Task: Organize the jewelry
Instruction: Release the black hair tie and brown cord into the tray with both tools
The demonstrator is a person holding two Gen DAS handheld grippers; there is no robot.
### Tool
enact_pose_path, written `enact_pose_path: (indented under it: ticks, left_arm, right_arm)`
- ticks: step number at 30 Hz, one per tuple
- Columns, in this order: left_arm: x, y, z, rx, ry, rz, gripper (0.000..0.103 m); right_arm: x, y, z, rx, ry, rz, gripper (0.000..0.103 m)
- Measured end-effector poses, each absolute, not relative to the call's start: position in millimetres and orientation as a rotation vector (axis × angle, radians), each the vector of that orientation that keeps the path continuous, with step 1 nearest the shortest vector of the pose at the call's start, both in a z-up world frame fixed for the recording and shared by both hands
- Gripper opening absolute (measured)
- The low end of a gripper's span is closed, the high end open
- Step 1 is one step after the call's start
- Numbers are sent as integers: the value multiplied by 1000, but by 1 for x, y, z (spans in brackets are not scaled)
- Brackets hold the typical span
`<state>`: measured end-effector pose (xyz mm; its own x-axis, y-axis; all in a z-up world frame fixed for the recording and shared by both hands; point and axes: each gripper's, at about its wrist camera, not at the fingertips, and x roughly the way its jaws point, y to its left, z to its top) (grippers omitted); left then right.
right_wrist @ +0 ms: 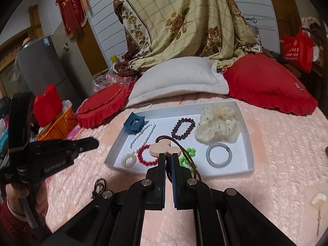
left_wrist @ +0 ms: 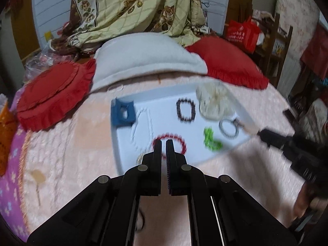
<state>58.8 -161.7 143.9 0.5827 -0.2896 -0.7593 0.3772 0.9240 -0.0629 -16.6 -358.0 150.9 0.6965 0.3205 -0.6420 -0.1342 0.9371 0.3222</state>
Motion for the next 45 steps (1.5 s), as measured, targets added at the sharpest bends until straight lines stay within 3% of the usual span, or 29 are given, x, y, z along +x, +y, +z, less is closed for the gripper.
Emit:
enact_pose_path:
  ticks: [17,24,26,27,28,30,36,42,44,45]
  left_arm:
    - [156,-175,97,-133,1030,-530,3]
    - [120,-135,124,-115,952,-515,4]
    - [95,-118,126,-63,923,-499,10]
    - [81,-108,124,-46,916,-482,25]
    - [70,-99,120,-37,911,-469,48]
    - [45,-77,106,-34,890,-426,64]
    - [27,-51,45,-68,1013,-370,64]
    - [15,-68,29,-65,1033,-440,63]
    - [8,-81,27,-3,1018,-420,48]
    - [4,-86,26,38,1015,-406,19]
  right_arm:
    - [57,-350,114,277,827,272,5]
    - [35,-349,117,288,827,330,5]
    - [24,-344,117,273,826,348,5]
    - [17,-342,117,268,827,356,5]
    - [11,-339,117,268,829,362,5]
    - [-2,-335,117,280,828,377,5]
    - [-37,-314,111,265,843,402,5]
    - [-56,-304,101,245,874,396,5]
    - [-57,-304,99,249,878,391,5]
    - [-58,-305,99,252,878,387,5]
